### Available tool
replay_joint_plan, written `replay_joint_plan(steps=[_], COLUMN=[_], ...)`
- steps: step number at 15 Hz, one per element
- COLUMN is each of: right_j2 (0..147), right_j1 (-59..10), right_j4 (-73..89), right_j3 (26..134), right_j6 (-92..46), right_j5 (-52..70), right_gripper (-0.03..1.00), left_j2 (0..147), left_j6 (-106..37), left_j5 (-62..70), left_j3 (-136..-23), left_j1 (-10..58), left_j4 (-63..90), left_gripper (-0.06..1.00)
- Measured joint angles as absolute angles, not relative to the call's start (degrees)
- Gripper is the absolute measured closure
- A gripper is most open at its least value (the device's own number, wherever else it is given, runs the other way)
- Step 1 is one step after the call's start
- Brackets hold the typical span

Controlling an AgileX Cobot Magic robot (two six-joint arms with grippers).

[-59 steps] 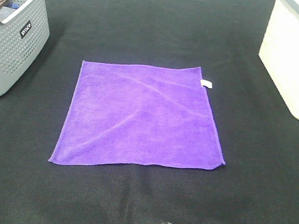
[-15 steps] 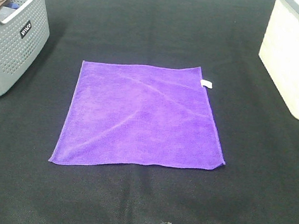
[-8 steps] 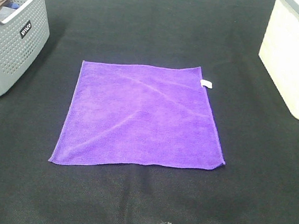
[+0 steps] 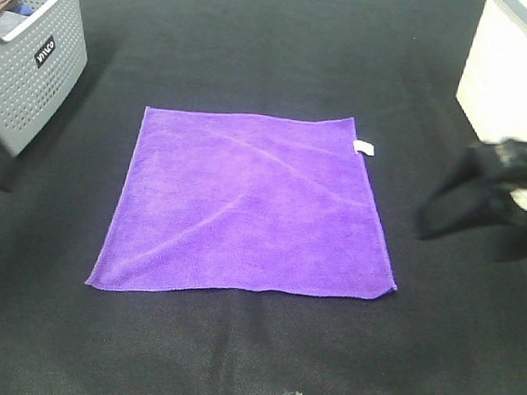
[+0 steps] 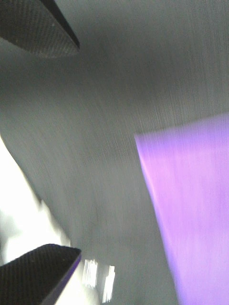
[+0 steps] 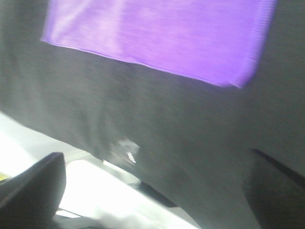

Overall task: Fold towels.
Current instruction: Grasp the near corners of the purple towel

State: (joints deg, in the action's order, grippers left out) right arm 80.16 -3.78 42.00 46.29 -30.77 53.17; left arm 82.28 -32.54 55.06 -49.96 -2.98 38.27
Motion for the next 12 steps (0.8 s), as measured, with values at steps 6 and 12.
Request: replay_joint_plan(steps=[6,12], right_j2=[92.48,95.4], right_j1=[-3.78,-3.78], right_j4=[45.78,46.24], right_j3=[52.6,52.65], right_j6=[-34.03,-32.43], right_j5=[51.74,49.33], right_gripper=[0.01,0.01], left_j2=[89.55,98.43], left_j6=[-40.05,-38.62], left_j5=[53.51,53.51], left_j3=[-50.53,-55.81], left_j1=[-2.98,-2.98], left_j4=[45.66,46.75], left_gripper=[-0.05,-0.05])
